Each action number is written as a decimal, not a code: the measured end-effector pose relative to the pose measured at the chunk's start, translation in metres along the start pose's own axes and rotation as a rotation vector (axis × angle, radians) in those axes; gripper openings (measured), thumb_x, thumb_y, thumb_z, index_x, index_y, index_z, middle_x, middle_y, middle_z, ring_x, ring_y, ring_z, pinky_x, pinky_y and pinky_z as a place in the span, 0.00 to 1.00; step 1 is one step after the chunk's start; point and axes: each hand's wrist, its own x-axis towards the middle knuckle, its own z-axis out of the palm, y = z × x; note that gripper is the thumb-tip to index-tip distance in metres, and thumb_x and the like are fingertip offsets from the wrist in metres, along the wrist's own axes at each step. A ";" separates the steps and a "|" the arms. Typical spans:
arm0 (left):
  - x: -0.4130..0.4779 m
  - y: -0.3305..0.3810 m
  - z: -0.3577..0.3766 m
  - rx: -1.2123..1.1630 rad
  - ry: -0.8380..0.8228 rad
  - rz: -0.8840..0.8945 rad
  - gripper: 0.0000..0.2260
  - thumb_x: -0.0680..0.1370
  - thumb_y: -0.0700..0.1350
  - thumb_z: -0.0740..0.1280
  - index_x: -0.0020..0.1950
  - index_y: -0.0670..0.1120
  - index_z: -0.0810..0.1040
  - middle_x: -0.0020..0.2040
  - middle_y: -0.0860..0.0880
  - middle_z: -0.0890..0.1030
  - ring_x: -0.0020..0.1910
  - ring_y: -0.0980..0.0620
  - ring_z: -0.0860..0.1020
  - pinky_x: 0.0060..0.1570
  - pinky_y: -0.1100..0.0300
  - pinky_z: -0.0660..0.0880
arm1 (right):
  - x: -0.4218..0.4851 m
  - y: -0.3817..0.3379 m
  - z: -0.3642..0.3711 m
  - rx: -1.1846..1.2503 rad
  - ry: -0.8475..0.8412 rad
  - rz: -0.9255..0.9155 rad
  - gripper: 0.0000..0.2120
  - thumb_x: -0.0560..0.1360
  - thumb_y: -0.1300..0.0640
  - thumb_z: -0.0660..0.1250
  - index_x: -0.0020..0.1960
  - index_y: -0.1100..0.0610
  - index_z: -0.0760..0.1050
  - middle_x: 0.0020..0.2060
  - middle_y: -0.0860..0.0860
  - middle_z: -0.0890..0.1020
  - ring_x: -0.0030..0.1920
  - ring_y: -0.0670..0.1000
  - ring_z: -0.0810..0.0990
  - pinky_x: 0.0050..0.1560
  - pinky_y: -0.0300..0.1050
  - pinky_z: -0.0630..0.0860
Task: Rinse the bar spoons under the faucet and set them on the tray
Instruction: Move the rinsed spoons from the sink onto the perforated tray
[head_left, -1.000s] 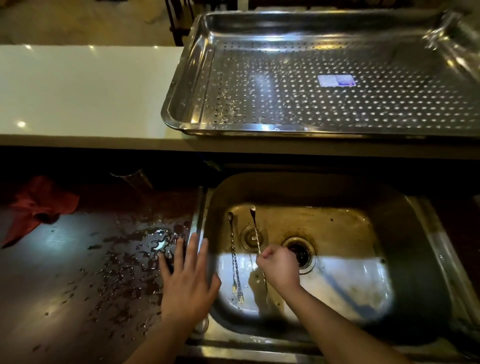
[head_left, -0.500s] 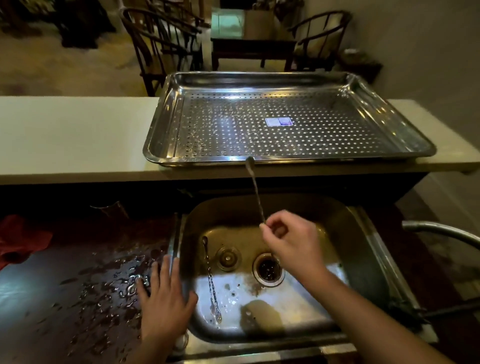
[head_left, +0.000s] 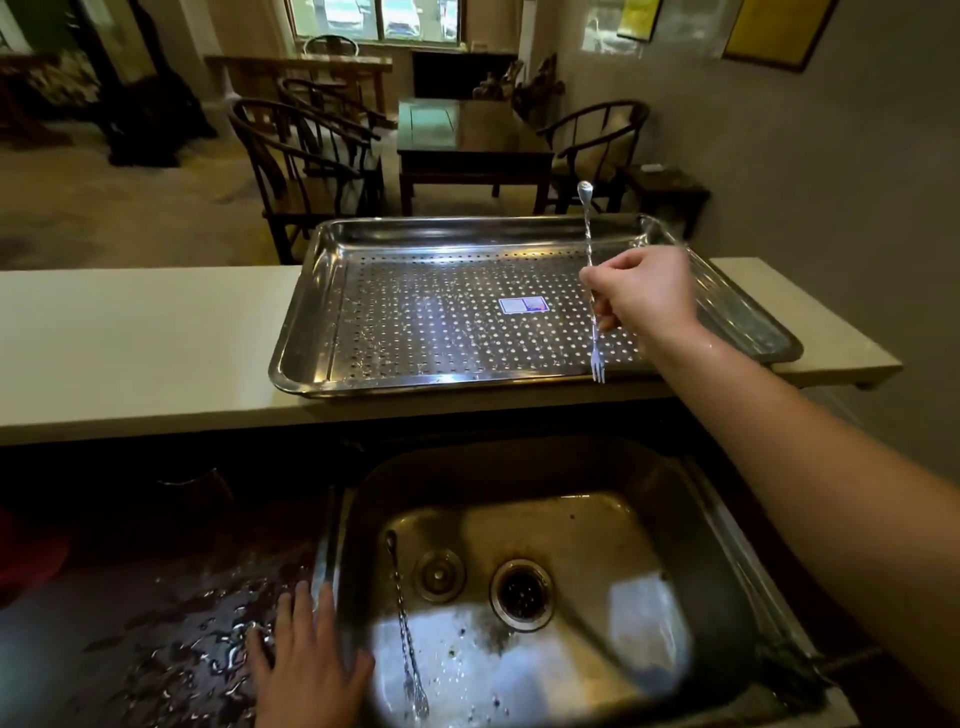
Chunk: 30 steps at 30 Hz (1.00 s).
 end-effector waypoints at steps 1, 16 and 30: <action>0.000 0.000 -0.002 0.030 -0.014 -0.008 0.45 0.65 0.68 0.43 0.78 0.47 0.51 0.79 0.43 0.53 0.77 0.43 0.55 0.71 0.35 0.47 | 0.012 0.001 0.002 -0.015 -0.001 0.035 0.06 0.73 0.62 0.73 0.38 0.60 0.81 0.32 0.56 0.84 0.28 0.50 0.82 0.29 0.43 0.79; -0.004 0.003 -0.008 0.041 0.032 0.084 0.38 0.65 0.62 0.54 0.66 0.38 0.75 0.64 0.36 0.76 0.62 0.35 0.76 0.58 0.27 0.66 | 0.066 0.039 0.054 -0.350 -0.043 0.285 0.11 0.71 0.55 0.76 0.40 0.60 0.77 0.30 0.53 0.83 0.25 0.48 0.83 0.35 0.46 0.82; 0.001 -0.008 0.017 0.062 0.068 0.059 0.40 0.70 0.64 0.51 0.77 0.45 0.57 0.76 0.41 0.62 0.75 0.42 0.59 0.71 0.33 0.53 | 0.046 0.040 0.054 -0.441 -0.106 0.015 0.05 0.74 0.58 0.71 0.39 0.58 0.80 0.26 0.53 0.84 0.23 0.48 0.83 0.37 0.48 0.83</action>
